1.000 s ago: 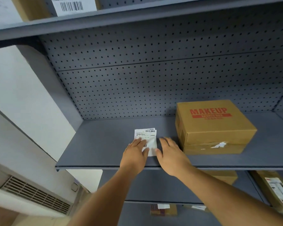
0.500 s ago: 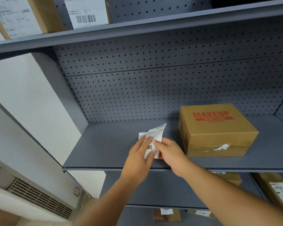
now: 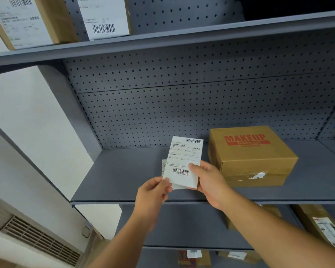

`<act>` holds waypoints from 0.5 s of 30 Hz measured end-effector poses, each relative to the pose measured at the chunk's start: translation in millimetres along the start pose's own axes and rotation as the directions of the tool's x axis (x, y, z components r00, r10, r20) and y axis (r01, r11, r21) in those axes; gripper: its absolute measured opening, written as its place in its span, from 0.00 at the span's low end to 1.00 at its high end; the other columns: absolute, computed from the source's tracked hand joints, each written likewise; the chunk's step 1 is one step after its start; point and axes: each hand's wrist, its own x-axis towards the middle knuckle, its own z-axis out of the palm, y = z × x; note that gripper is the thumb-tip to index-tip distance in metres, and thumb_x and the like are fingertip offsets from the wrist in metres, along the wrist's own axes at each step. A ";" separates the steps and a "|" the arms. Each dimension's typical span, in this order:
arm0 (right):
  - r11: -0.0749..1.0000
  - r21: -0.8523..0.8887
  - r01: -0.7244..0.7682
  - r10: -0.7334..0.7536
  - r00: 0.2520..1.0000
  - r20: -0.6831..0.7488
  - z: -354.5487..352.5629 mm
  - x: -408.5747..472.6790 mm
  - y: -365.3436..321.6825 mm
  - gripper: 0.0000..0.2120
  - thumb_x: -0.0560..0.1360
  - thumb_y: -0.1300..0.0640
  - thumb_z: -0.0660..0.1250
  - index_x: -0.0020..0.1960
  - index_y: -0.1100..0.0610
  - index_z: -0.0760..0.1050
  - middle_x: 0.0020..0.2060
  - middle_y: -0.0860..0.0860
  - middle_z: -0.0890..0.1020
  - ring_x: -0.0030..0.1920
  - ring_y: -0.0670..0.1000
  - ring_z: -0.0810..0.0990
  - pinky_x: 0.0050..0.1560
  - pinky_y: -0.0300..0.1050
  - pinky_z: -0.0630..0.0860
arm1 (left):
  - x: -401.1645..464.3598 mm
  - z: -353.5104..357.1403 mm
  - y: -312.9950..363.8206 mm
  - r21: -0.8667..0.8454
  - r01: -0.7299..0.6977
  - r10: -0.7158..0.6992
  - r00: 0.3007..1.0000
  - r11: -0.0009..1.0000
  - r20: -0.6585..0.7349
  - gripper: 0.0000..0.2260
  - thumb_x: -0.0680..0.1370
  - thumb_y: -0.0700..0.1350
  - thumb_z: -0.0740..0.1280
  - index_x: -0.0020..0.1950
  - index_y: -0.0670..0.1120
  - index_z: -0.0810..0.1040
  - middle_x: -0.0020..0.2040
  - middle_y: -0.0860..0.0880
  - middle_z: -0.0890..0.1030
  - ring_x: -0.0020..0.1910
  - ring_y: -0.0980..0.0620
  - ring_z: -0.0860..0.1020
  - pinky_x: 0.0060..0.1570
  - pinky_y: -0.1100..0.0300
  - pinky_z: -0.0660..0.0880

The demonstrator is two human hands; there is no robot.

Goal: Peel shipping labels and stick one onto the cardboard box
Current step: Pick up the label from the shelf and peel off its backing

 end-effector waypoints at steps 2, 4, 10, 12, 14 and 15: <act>0.999 0.036 -0.023 0.021 0.999 0.045 -2.7 -1.4 2.0 0.11 0.82 0.59 0.67 0.63 0.54 0.81 0.57 0.51 0.88 0.57 0.54 0.86 0.60 0.58 0.81 | -1.6 2.4 0.1 -0.042 0.030 -0.030 1.000 0.999 0.000 0.04 0.78 0.41 0.73 0.45 0.43 0.86 0.37 0.46 0.84 0.41 0.50 0.78 0.43 0.56 0.73; 0.998 0.034 -0.043 0.040 0.995 0.090 -5.1 -2.6 3.9 0.12 0.81 0.59 0.68 0.63 0.54 0.81 0.57 0.50 0.87 0.59 0.54 0.85 0.60 0.57 0.81 | -2.6 4.2 1.0 -0.045 0.049 -0.048 0.999 0.998 0.006 0.03 0.77 0.42 0.75 0.45 0.43 0.87 0.38 0.46 0.85 0.41 0.50 0.78 0.42 0.57 0.73; 0.998 -0.066 0.000 0.003 0.999 0.040 -4.8 -3.4 -1.1 0.11 0.80 0.61 0.69 0.60 0.53 0.82 0.54 0.48 0.88 0.56 0.52 0.87 0.52 0.51 0.84 | -5.5 0.6 2.2 -0.049 0.087 -0.088 0.996 0.995 -0.011 0.03 0.75 0.43 0.77 0.46 0.44 0.85 0.35 0.46 0.84 0.41 0.48 0.77 0.41 0.57 0.73; 0.996 -0.094 0.012 -0.009 0.999 0.035 -5.0 -4.0 -3.2 0.10 0.80 0.61 0.69 0.58 0.52 0.83 0.53 0.46 0.89 0.53 0.50 0.87 0.46 0.46 0.83 | -8.5 0.4 4.9 -0.071 0.108 -0.108 0.994 0.992 0.001 0.04 0.75 0.40 0.76 0.48 0.43 0.84 0.38 0.45 0.86 0.42 0.49 0.81 0.41 0.58 0.74; 0.994 -0.108 0.017 -0.014 1.000 0.025 -4.4 -3.7 -4.2 0.09 0.80 0.61 0.69 0.58 0.52 0.83 0.52 0.46 0.89 0.52 0.48 0.88 0.43 0.43 0.82 | -10.9 0.0 7.9 -0.093 0.122 -0.120 0.993 0.988 0.021 0.04 0.75 0.39 0.75 0.49 0.42 0.84 0.42 0.43 0.87 0.43 0.49 0.84 0.42 0.58 0.76; 0.994 -0.111 0.018 -0.016 1.000 0.024 -4.0 -3.4 -4.3 0.09 0.80 0.62 0.69 0.57 0.52 0.83 0.52 0.46 0.89 0.51 0.48 0.88 0.43 0.43 0.82 | -11.5 0.0 8.7 -0.102 0.128 -0.126 0.992 0.987 0.025 0.05 0.75 0.38 0.75 0.50 0.41 0.83 0.43 0.43 0.88 0.43 0.49 0.85 0.42 0.58 0.76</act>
